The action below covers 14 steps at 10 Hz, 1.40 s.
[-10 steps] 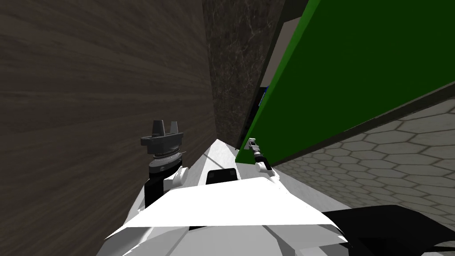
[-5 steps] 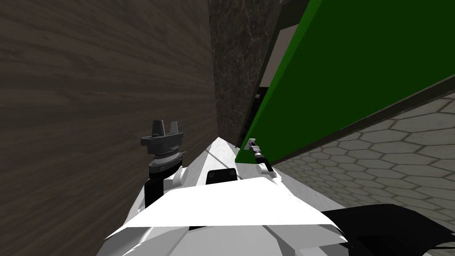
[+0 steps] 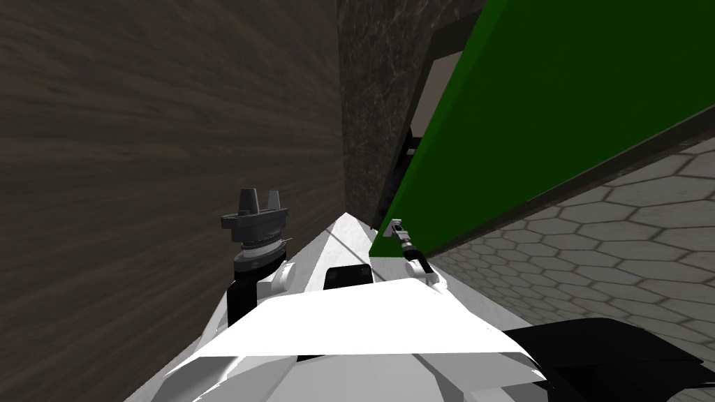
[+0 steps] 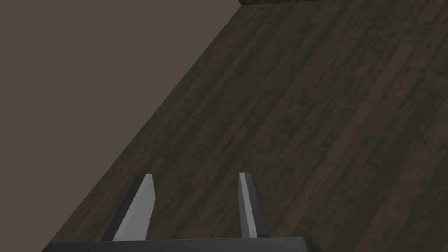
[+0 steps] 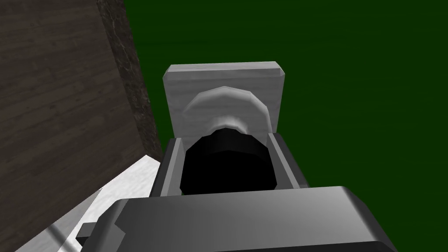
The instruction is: Pull the door open
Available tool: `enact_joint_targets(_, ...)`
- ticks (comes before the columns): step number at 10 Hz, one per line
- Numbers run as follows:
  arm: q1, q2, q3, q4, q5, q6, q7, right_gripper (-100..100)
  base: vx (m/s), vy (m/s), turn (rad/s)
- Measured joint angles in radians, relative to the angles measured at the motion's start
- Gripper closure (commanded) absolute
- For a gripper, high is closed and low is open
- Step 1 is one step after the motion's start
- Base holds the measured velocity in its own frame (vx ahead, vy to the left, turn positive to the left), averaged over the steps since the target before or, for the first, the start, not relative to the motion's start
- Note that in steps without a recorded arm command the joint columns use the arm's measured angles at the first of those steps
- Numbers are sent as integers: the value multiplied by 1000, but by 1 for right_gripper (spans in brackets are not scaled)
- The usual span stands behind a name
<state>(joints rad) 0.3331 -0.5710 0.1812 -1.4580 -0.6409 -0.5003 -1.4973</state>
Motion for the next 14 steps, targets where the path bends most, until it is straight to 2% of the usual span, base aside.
enact_joint_targets(3,11,-19,15,-3,4,-10,-17,100,-147,-42,107)
enact_joint_targets(10,37,-92,62,-4,19,-75,-84,100,-234,-78,139)
enact_joint_targets(14,47,-117,80,2,28,-98,-109,100,-145,-55,106)
